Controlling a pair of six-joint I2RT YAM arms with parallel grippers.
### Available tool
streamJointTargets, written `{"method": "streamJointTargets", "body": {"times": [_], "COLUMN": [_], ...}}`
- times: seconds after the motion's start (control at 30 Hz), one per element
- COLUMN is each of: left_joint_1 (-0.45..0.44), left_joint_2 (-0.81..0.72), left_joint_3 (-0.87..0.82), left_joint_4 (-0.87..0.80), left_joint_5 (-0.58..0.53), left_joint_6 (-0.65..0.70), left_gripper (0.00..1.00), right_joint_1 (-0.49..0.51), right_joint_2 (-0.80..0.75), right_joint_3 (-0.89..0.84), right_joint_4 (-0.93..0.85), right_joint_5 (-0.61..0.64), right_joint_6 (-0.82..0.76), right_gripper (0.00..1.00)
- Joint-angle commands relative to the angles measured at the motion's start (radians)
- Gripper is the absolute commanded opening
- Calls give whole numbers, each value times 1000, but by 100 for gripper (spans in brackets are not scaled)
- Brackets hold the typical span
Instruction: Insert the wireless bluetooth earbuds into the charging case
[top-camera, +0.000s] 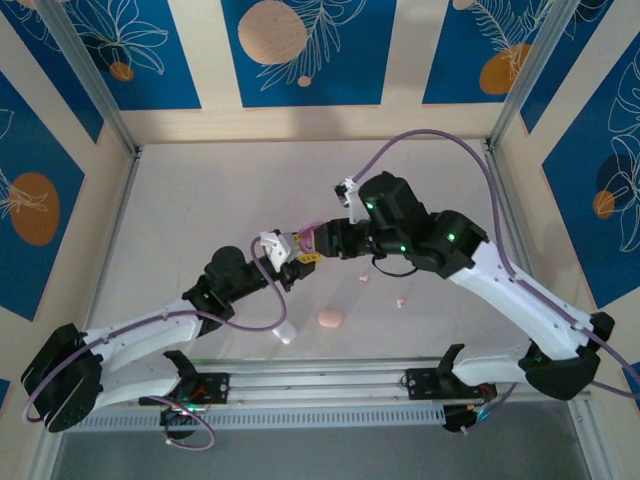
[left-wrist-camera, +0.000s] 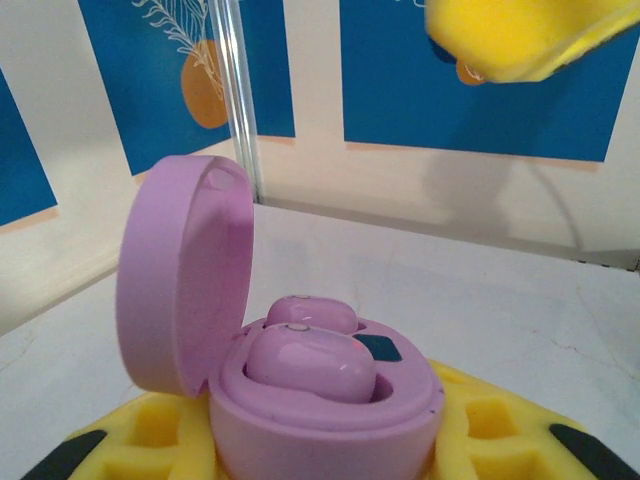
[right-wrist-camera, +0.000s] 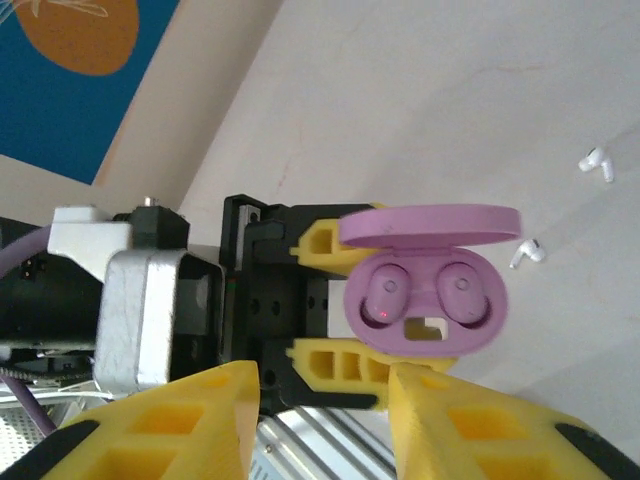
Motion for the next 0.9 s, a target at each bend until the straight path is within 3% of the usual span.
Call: {"method": "streamJointTargets", "body": {"times": [0.0, 0.2, 0.3, 0.87], "left_joint_1": [-11, -11, -11, -10], "left_joint_2": [-35, -60, -60, -48], "left_joint_3": [-12, 6, 20, 33], "left_joint_4": [68, 45, 37, 101], "left_joint_5": [33, 128, 172, 182], "left_joint_6": [-19, -41, -64, -121], "left_gripper": [28, 29, 29, 29], "right_joint_1": [-41, -279, -335, -322], "right_joint_2": [-86, -134, -111, 78], "right_joint_3": [-85, -177, -177, -114], "right_joint_4": [97, 172, 206, 188], "right_joint_5": [55, -199, -299, -575], "right_joint_6": [54, 164, 185, 137], "right_gripper": [41, 47, 50, 51]}}
